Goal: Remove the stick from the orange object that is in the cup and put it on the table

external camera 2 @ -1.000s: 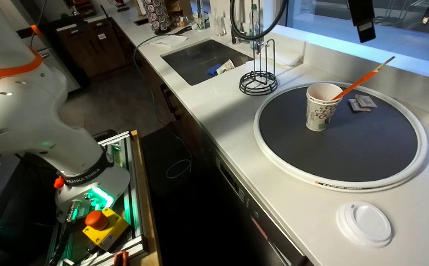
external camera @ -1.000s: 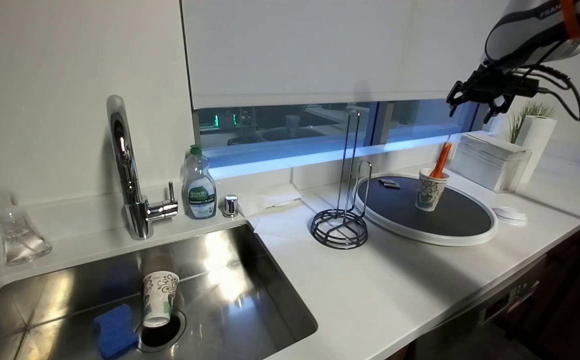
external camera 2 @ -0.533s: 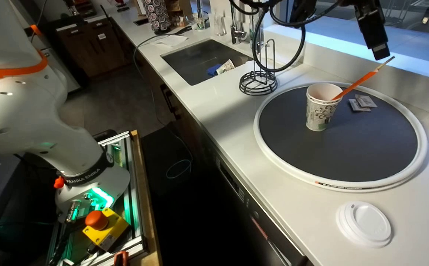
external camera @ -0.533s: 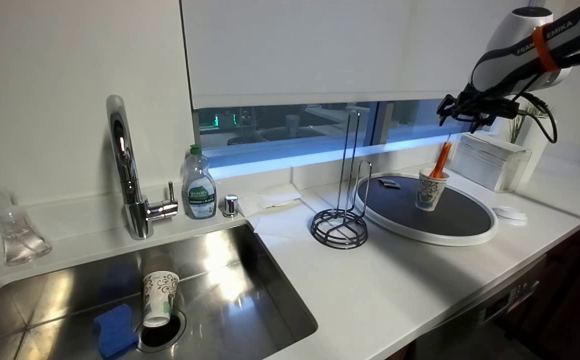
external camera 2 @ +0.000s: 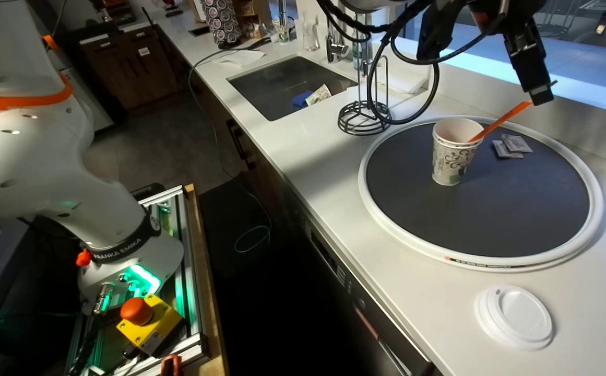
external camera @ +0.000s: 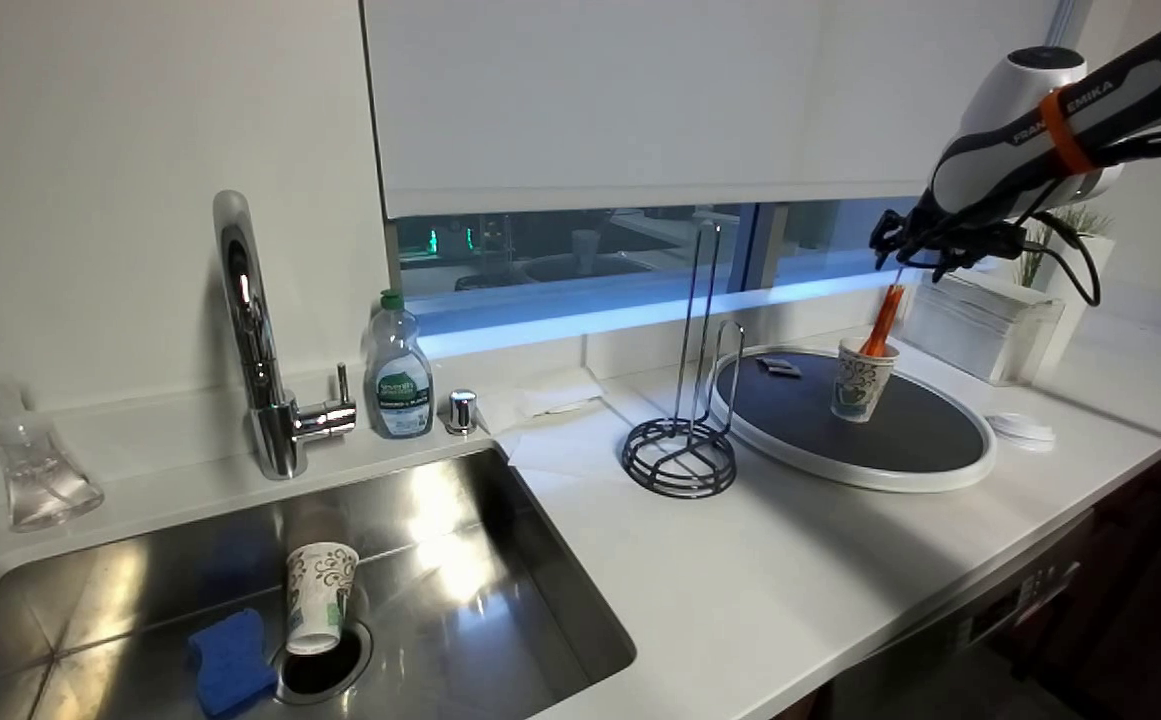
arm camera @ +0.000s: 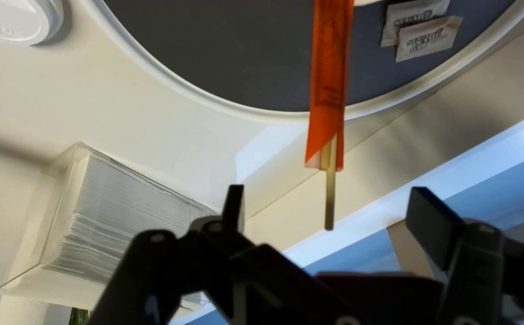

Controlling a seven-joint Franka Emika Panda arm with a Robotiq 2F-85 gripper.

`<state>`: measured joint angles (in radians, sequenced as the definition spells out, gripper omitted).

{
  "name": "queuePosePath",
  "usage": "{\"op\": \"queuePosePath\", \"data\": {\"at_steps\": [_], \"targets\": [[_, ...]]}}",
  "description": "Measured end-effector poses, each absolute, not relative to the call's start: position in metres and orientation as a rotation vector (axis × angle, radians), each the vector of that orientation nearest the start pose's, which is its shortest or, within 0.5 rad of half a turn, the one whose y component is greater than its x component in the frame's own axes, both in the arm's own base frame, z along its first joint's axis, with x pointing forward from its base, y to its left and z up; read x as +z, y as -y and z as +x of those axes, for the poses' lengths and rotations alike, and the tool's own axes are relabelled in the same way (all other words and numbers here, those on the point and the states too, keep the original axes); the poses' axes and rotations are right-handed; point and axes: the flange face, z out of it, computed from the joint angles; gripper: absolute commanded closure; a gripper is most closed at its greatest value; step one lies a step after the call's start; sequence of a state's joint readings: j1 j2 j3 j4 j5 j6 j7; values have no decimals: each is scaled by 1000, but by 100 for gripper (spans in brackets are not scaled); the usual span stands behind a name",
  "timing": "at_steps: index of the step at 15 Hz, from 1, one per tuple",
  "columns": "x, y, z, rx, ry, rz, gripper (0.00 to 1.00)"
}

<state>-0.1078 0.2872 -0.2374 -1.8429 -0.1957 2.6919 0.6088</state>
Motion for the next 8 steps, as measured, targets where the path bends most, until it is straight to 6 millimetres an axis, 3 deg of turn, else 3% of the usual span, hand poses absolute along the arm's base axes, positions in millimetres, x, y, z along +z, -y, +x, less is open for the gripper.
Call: {"op": "queuePosePath", "data": {"at_steps": [3, 4, 5, 6, 8], "targets": [[435, 205, 638, -935, -1171, -2898, 65], [435, 205, 638, -935, -1170, -2900, 60], [434, 205, 639, -936, -1169, -2902, 31], [434, 205, 639, -937, -1169, -2904, 34], [432, 206, 640, -938, -1169, -2909, 26]]}}
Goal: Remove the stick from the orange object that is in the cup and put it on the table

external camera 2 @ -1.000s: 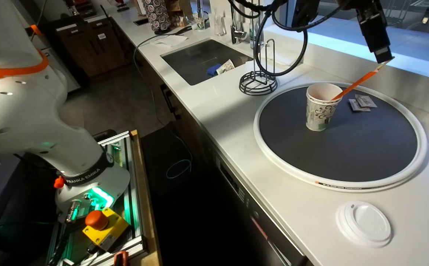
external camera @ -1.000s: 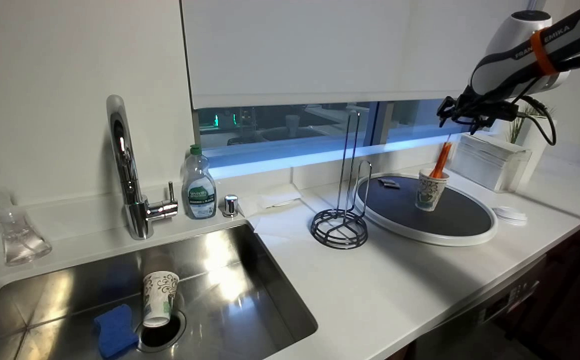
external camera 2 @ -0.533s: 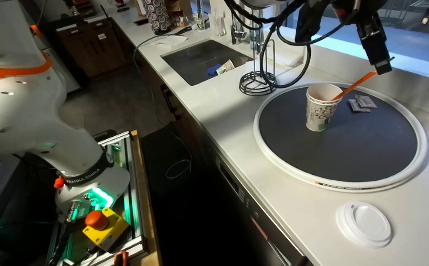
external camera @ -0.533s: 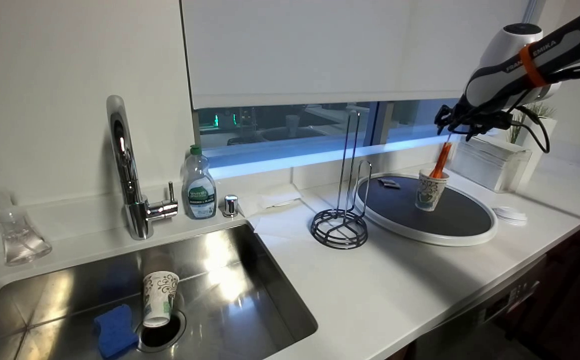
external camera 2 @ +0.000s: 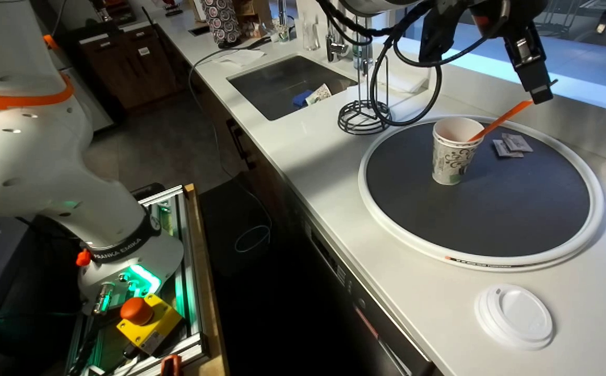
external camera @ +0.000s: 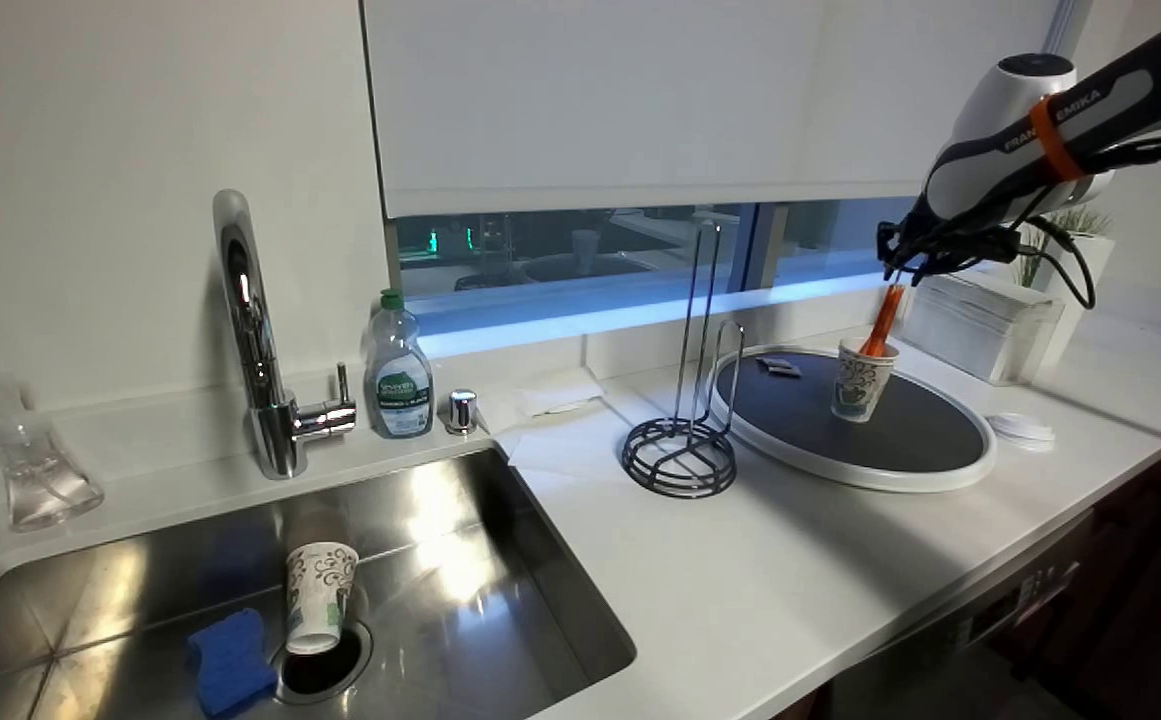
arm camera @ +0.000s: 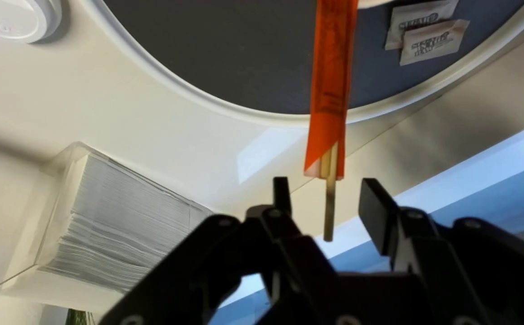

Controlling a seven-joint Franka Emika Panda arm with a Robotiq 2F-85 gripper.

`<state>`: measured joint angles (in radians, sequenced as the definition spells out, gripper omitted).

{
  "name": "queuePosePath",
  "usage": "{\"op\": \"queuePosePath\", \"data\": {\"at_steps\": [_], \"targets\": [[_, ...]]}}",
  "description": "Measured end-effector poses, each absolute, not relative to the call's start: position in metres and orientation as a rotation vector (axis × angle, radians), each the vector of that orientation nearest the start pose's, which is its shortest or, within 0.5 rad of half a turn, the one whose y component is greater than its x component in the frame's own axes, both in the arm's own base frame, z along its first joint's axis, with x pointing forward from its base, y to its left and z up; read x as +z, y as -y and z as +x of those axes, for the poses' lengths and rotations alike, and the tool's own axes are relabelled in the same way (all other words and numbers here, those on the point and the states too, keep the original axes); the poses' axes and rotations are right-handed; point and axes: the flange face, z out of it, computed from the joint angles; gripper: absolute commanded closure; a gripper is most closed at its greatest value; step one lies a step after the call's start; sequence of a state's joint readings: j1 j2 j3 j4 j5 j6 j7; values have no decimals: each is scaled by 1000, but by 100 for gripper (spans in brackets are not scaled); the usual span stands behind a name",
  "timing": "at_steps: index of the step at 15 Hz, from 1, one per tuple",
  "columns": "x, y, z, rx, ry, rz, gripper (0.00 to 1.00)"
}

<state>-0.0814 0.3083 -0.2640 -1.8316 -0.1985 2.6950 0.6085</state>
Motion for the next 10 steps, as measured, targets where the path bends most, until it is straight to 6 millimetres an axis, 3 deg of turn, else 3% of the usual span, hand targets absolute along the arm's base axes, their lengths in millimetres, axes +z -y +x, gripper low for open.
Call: {"op": "queuePosePath", "data": {"at_steps": [2, 4, 8, 10], "targets": [[431, 207, 640, -938, -1168, -2914, 62], [429, 207, 641, -937, -1166, -2919, 69], [427, 205, 642, -941, -1157, -2922, 100], [428, 204, 643, -944, -1154, -2923, 100]]}}
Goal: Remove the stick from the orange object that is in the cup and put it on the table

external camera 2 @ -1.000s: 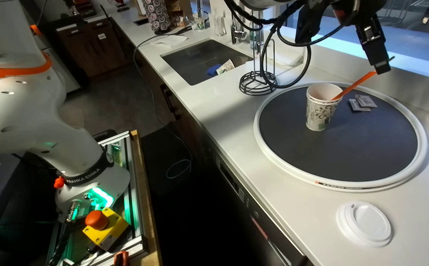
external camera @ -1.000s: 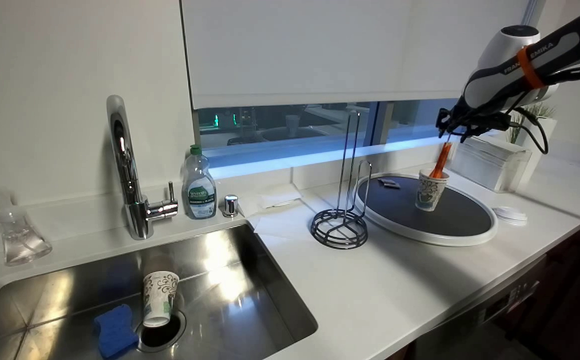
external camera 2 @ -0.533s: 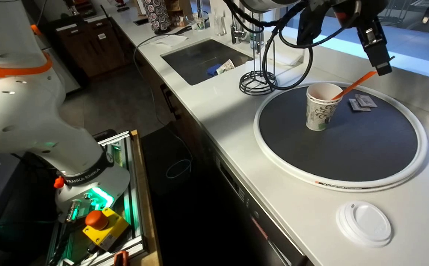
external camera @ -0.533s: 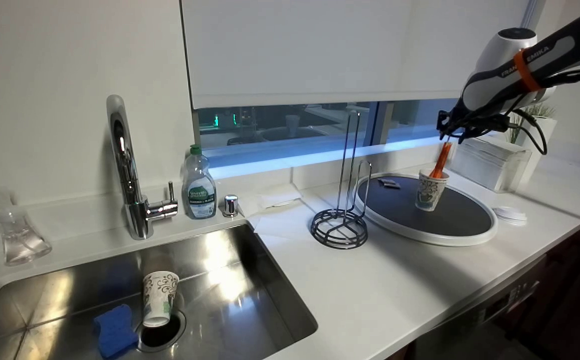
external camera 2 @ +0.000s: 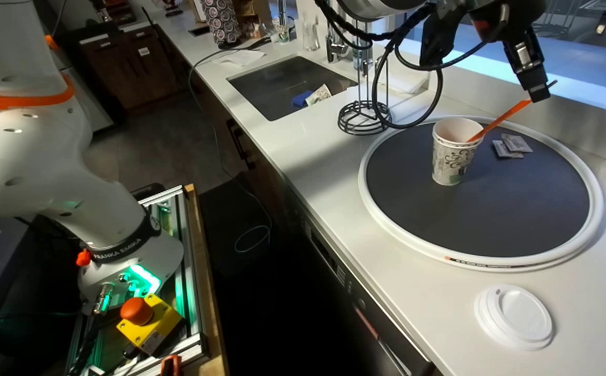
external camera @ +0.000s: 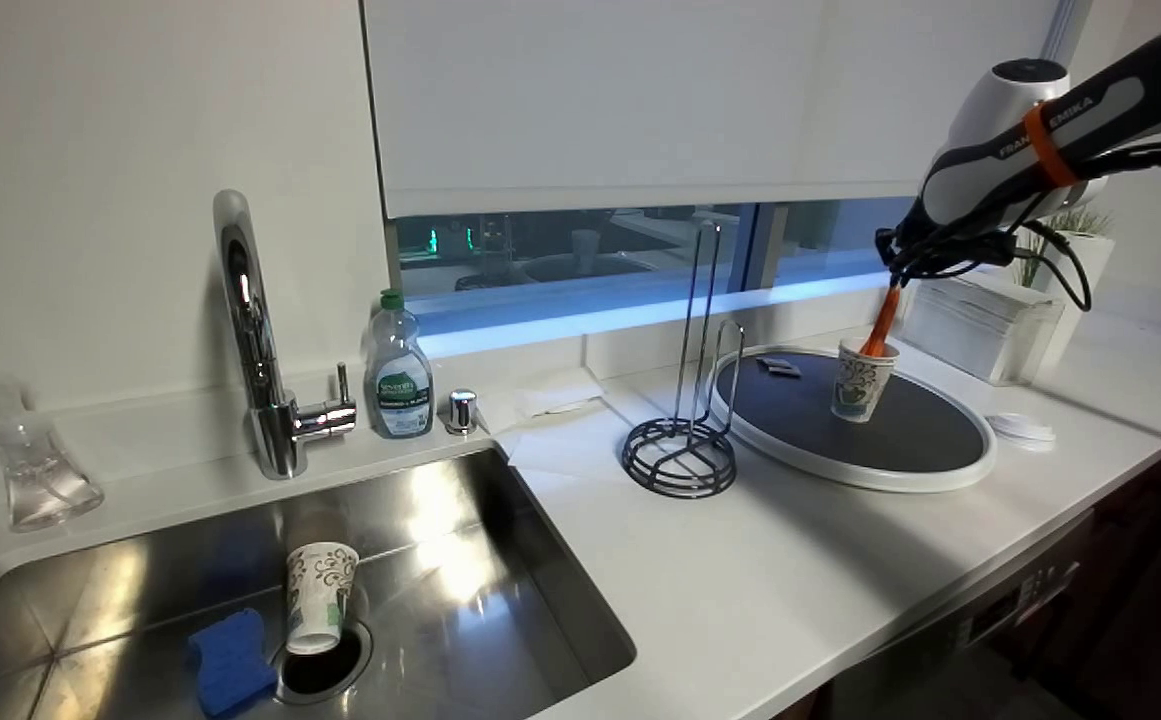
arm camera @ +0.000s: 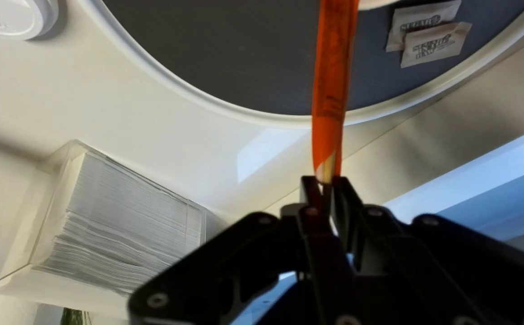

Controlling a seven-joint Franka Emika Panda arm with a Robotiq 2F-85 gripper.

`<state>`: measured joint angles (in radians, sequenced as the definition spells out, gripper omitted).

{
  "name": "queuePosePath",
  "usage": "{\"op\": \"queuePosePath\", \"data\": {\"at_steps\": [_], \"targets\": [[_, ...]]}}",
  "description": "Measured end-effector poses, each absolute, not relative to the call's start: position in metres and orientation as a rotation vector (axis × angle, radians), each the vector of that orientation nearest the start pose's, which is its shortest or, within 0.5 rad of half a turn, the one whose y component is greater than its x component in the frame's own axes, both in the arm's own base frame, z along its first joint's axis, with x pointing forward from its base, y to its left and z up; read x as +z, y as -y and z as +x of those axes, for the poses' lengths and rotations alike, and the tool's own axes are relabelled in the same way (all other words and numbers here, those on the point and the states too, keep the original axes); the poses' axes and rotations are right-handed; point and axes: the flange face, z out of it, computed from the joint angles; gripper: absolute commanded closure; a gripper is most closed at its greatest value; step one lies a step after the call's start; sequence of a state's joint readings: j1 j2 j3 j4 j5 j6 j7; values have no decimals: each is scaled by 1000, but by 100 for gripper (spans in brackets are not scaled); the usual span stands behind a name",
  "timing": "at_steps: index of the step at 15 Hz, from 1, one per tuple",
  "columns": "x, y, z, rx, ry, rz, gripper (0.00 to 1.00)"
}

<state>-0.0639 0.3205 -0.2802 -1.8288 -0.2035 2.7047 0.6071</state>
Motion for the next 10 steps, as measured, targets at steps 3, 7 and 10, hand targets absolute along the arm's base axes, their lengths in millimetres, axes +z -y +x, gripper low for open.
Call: {"op": "queuePosePath", "data": {"at_steps": [3, 7, 10], "targets": [[431, 206, 644, -954, -1154, -2922, 98], [436, 209, 645, -976, -1152, -2925, 98], [440, 210, 646, -989, -1152, -2923, 98]]}}
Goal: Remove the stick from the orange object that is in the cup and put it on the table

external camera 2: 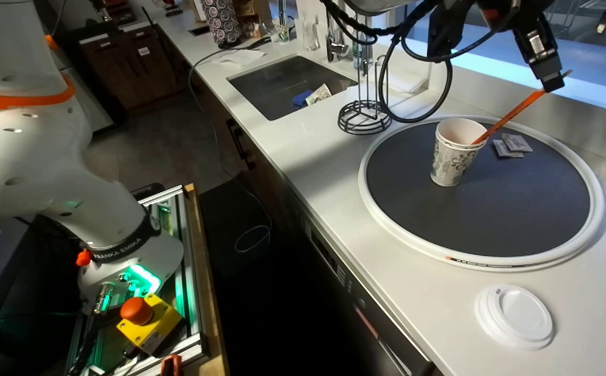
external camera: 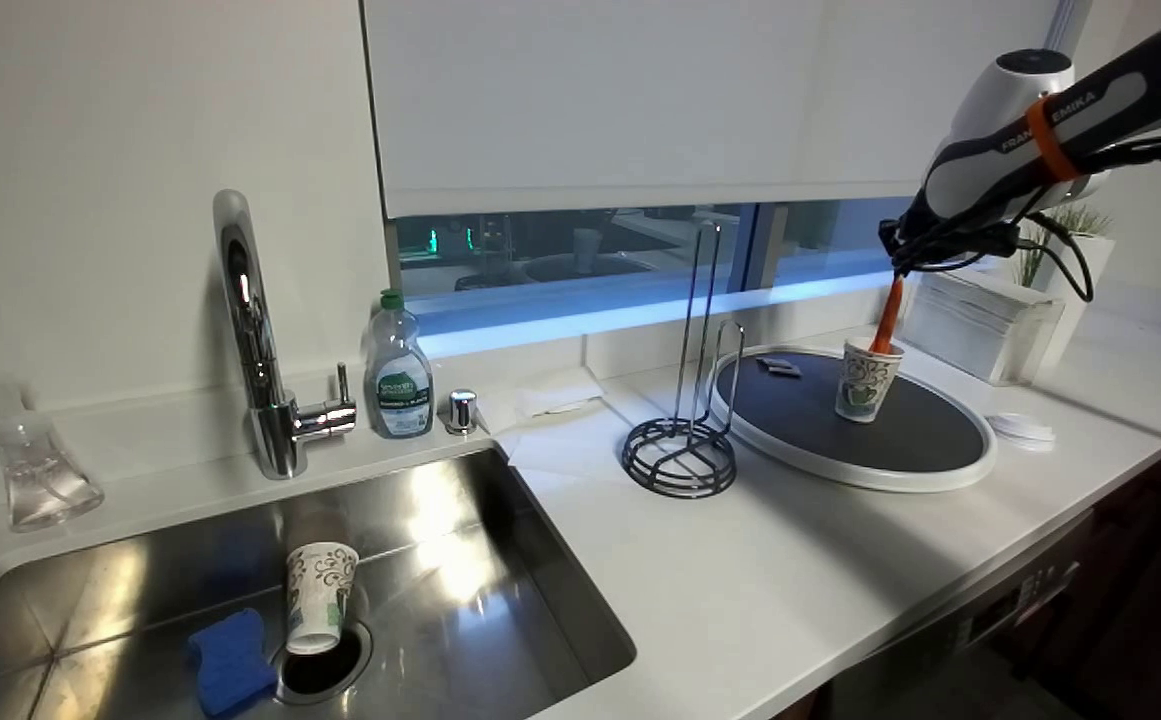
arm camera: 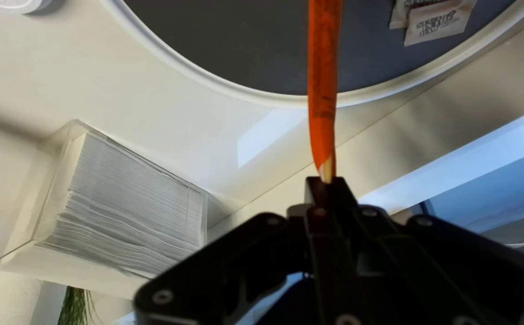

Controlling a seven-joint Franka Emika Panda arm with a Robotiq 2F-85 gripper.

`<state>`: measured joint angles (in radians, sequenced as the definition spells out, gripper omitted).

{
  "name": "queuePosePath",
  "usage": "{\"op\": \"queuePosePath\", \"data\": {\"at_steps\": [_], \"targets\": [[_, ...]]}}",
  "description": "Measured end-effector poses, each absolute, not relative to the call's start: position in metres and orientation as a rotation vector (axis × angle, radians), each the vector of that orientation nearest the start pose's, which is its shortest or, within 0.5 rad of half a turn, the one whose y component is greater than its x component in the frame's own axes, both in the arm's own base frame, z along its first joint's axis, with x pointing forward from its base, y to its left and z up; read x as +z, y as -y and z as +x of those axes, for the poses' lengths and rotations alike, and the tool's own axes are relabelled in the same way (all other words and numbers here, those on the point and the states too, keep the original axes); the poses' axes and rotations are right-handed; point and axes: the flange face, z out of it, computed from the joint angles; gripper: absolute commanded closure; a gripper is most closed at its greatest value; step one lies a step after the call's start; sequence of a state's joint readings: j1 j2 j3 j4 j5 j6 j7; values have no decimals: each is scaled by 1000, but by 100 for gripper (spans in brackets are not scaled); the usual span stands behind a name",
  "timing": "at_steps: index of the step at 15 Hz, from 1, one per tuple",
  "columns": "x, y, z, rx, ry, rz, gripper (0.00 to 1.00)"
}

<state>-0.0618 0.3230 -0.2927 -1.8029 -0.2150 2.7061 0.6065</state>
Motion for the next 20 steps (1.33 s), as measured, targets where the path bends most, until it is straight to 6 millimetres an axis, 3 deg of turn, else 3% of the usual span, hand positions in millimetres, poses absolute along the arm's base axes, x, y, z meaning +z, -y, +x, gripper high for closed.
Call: {"op": "queuePosePath", "data": {"at_steps": [1, 6, 9, 10, 11, 14, 20], "targets": [[440, 210, 646, -990, -1150, -2925, 95], [436, 203, 647, -982, -1127, -2942, 98], [431, 201, 648, -973, -1117, -2954, 61], [430, 201, 649, -970, -1115, -2959, 67], [428, 201, 649, -968, -1112, -2964, 86], [426, 201, 649, -965, -1107, -2972, 100], [427, 201, 649, -979, -1102, -2973, 98]]}}
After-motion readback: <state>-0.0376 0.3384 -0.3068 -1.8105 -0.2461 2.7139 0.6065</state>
